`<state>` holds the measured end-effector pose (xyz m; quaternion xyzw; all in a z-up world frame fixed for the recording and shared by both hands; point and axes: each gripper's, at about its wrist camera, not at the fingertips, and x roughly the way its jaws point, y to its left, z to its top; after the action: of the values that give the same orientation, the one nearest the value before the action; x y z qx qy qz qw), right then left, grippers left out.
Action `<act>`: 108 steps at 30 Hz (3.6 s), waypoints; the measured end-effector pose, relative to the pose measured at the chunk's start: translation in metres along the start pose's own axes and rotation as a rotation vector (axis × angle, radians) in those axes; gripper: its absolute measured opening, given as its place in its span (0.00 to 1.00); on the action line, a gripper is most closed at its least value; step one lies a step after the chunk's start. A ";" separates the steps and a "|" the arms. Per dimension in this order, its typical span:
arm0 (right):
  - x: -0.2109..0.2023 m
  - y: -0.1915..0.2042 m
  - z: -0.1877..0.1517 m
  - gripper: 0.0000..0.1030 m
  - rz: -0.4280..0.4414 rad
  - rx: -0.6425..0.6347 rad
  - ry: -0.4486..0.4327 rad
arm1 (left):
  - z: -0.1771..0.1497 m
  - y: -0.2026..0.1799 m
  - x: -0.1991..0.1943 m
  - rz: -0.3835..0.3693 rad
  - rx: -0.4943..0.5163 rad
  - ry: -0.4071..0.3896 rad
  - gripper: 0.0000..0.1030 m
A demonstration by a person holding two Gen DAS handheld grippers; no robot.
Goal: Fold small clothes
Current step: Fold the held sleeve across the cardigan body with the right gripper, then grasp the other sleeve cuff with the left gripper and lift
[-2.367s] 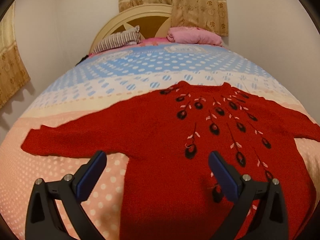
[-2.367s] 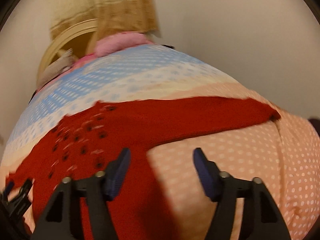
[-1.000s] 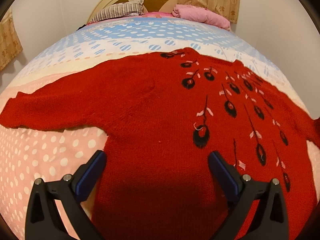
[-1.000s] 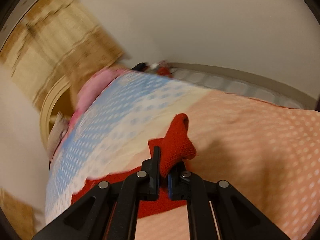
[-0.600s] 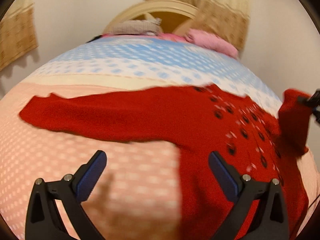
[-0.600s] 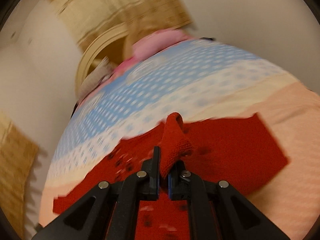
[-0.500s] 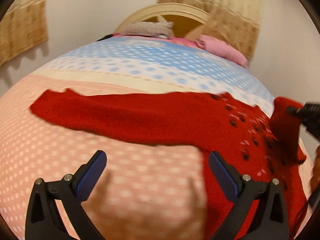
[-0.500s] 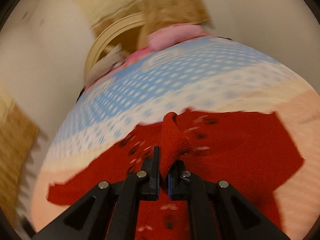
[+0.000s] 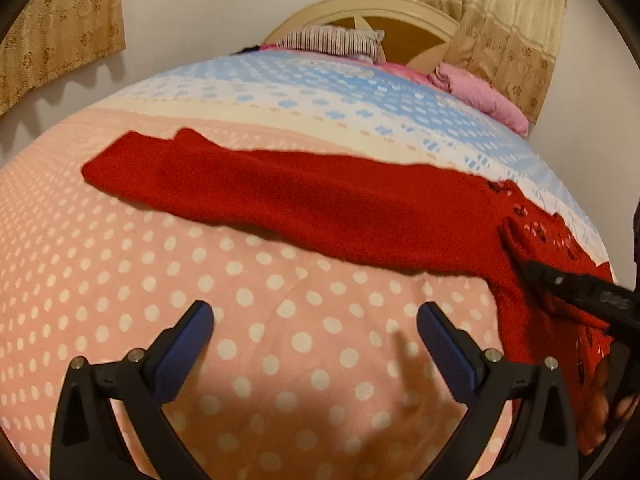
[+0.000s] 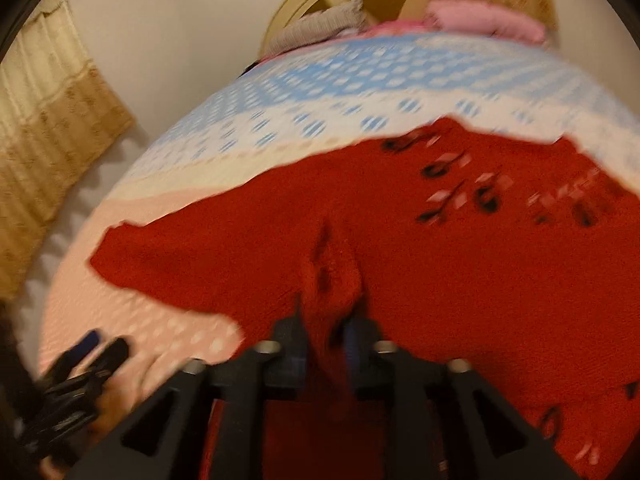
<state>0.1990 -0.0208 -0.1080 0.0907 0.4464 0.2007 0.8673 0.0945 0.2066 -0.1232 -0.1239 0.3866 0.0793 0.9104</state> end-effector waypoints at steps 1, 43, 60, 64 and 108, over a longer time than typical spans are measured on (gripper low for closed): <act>-0.003 0.000 -0.002 0.46 0.030 0.006 -0.001 | 0.000 0.000 0.001 -0.003 -0.002 0.004 1.00; -0.022 0.042 0.002 0.37 0.043 -0.080 -0.056 | -0.004 -0.001 0.011 0.038 0.041 0.043 1.00; -0.154 -0.187 -0.068 0.35 -0.444 0.332 -0.194 | 0.022 -0.077 -0.020 -0.059 0.161 -0.047 1.00; -0.153 -0.209 -0.085 0.34 -0.424 0.393 -0.201 | 0.033 -0.110 -0.011 -0.068 0.172 -0.055 1.00; -0.147 -0.204 -0.087 0.36 -0.449 0.374 -0.215 | 0.092 0.165 0.055 0.121 -0.557 -0.119 0.05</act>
<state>0.1063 -0.2699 -0.1189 0.1687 0.3904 -0.0923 0.9004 0.1557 0.3931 -0.1288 -0.3409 0.3028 0.2439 0.8559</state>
